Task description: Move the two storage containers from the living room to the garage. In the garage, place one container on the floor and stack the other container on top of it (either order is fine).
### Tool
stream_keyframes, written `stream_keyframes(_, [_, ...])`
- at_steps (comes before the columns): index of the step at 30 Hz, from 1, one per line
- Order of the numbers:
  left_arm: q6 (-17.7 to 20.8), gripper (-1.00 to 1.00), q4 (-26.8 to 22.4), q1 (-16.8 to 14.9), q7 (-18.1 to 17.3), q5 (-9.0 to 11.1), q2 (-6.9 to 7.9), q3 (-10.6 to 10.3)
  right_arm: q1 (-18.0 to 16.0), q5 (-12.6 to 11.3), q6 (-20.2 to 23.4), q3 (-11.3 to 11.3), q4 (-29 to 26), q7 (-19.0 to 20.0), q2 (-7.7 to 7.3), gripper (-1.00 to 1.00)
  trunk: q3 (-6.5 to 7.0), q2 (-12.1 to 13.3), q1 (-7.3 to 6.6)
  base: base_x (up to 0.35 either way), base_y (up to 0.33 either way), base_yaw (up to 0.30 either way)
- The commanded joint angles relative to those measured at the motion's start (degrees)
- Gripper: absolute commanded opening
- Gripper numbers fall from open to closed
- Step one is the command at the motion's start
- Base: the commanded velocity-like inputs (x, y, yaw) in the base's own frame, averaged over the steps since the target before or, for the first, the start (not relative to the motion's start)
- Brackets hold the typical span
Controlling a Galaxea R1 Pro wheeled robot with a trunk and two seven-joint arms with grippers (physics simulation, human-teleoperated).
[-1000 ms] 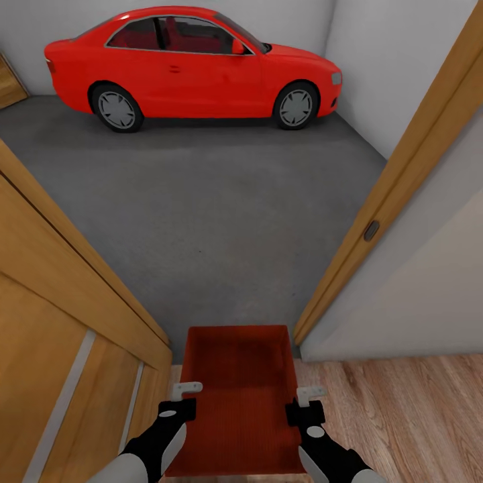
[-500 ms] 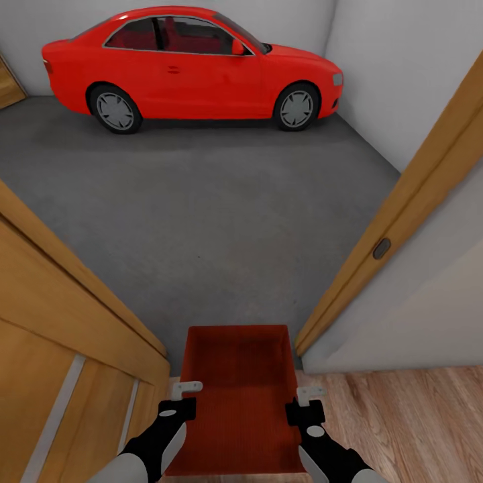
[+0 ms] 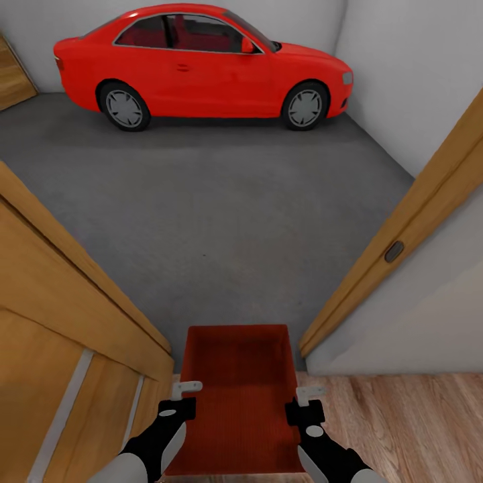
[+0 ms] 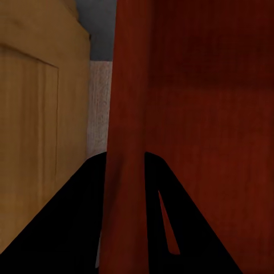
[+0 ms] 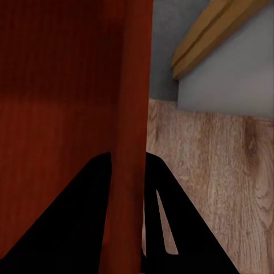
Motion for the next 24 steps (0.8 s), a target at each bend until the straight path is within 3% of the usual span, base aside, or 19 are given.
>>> stream_keyframes(1, [0.44, -1.00, -0.17, -0.07, 0.57, -0.44, 0.00, 0.69, -0.02, -0.75, -0.40, 1.31, 4.15, -0.45, -0.06, -1.00, -0.08, -0.09, 0.03, 0.000, 0.000, 0.030])
stream_keyframes(8, [0.74, -1.00, -0.17, -0.07, 0.65, -0.43, 0.00, 0.74, -0.02, -0.75, -0.41, 1.31, 4.13, -0.52, -0.03, -1.00, -0.09, -0.09, 0.03, 0.045, 0.000, 0.006])
stream_keyframes(24, [0.87, -1.00, -0.17, -0.07, 0.57, -0.44, 0.00, 0.76, -0.02, -0.75, -0.41, 1.31, 4.10, -0.68, -0.04, -1.00, -0.09, -0.09, 0.03, 0.313, 0.000, 0.000])
